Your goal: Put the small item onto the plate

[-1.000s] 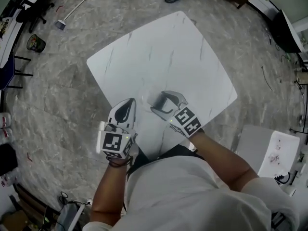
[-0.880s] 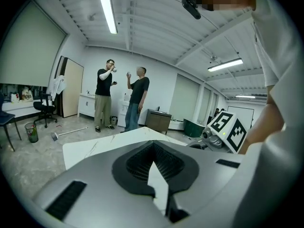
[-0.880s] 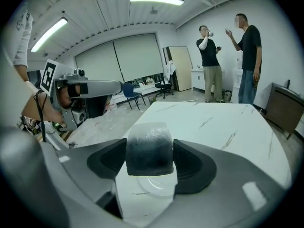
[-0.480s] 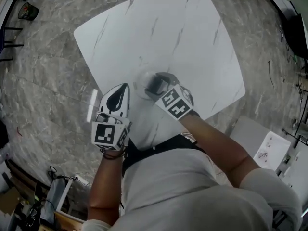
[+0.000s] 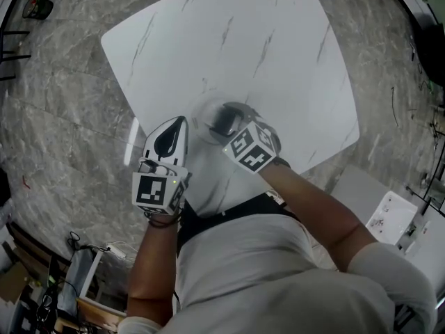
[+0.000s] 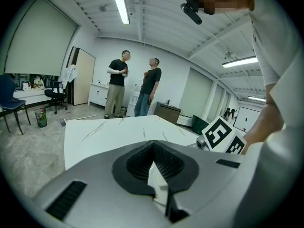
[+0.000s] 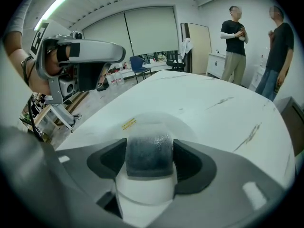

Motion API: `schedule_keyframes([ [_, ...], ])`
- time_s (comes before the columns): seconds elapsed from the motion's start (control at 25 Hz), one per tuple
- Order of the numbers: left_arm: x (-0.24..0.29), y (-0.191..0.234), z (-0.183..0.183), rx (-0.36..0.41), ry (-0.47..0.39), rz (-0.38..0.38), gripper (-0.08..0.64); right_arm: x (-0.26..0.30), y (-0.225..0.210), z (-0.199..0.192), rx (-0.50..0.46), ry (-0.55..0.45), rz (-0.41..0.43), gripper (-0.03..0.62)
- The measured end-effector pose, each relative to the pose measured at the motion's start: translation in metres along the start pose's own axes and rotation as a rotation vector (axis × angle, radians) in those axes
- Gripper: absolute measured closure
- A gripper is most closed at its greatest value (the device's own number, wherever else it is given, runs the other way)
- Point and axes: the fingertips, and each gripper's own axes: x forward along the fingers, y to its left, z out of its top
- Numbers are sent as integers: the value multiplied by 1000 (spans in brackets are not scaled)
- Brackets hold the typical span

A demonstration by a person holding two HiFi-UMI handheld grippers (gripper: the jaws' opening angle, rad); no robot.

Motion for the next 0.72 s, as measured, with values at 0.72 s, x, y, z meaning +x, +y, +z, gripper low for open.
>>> schedule_keyframes([
  [0.72, -51, 13, 33, 30, -13, -22, 555, -57, 21, 72, 18, -195, -49, 329],
])
